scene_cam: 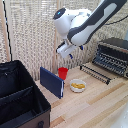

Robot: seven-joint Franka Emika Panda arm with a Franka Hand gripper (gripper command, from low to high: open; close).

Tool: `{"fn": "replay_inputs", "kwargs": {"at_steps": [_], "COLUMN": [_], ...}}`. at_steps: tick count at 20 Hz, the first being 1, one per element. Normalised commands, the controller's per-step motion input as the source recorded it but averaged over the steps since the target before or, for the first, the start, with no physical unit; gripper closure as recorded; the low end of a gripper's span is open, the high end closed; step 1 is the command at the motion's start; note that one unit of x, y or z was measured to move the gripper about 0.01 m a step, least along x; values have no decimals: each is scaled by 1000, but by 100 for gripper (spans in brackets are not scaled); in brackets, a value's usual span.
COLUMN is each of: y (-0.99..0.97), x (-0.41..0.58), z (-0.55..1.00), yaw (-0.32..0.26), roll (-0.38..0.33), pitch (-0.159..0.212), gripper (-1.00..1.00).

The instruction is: Gently stretch your hand towards the oven tray's handle, obtaining a firm grip, and draw it cautiously out of the oven. Transition your grip to the hot dog bowl, gingerly seizing the edge, and elevate it from the surface. Hover the bowl over the tray, delicately lower it, and temper your grip, establishing the bowl's equilibrium.

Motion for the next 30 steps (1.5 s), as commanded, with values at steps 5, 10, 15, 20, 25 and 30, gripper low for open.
{"fn": "replay_inputs", "kwargs": {"at_steps": [5, 10, 15, 20, 25, 30], "y": [-217, -306, -389, -401, -419, -511], "x": [84, 229, 385, 375, 345, 332], "z": [0, -9, -23, -18, -26, -38], "yaw": [84, 105, 93, 20, -14, 11], "roll": [-337, -267, -193, -196, -196, -141], "pitch": [-2, 0, 9, 65, 78, 50], "gripper": [-100, -100, -100, -100, -100, -100]}}
